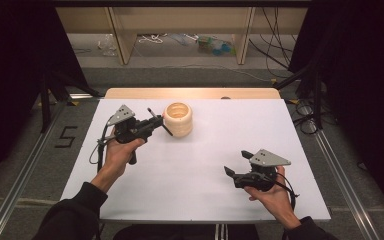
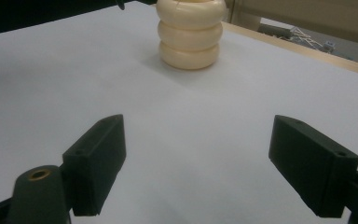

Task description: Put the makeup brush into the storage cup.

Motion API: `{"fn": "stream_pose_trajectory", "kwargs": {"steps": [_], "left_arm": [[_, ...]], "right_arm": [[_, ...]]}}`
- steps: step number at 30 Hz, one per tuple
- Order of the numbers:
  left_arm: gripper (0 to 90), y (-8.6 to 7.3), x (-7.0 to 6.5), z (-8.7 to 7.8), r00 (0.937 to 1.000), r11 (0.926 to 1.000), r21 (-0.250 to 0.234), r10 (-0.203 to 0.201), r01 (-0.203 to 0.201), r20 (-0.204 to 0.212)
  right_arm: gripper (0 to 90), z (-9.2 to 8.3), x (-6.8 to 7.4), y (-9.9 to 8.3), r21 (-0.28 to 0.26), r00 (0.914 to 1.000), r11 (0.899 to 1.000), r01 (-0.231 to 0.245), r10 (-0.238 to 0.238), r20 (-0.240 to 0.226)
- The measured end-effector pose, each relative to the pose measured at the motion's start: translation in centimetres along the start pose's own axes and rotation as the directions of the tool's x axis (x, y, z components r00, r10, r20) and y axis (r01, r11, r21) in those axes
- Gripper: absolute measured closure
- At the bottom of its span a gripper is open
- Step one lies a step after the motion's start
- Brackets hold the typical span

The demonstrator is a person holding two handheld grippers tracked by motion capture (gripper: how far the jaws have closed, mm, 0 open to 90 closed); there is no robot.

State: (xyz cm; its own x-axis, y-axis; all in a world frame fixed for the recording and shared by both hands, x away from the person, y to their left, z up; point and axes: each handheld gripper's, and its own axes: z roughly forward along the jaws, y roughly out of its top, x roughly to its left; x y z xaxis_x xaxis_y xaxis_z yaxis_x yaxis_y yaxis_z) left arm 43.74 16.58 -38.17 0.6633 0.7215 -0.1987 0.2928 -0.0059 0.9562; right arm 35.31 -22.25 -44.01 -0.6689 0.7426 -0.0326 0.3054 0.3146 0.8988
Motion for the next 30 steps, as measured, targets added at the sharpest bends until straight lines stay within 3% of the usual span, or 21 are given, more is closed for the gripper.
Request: {"fn": "stream_pose_trajectory", "kwargs": {"steps": [8, 17, 30], "left_arm": [[83.4, 1.1, 0.6, 1.2, 0.9997, 1.0000, 0.009, -0.003, 0.004, -0.026], [83.4, 2.8, 1.1, 2.3, 0.9982, 0.9997, 0.004, 0.023, -0.023, -0.055], [83.4, 4.0, 2.5, 4.7, 0.9954, 1.0000, 0.003, -0.007, 0.007, -0.095]], "right_arm": [[18.0, -0.6, -0.6, -0.4, 0.008, 0.9998, 1.000, -0.011, 0.010, 0.014], [18.2, -0.9, -0.7, -0.5, 0.008, 0.9997, 1.000, -0.016, 0.015, 0.020], [18.7, -0.9, -0.7, -0.4, -0.001, 0.9998, 1.000, -0.018, 0.018, 0.012]]}}
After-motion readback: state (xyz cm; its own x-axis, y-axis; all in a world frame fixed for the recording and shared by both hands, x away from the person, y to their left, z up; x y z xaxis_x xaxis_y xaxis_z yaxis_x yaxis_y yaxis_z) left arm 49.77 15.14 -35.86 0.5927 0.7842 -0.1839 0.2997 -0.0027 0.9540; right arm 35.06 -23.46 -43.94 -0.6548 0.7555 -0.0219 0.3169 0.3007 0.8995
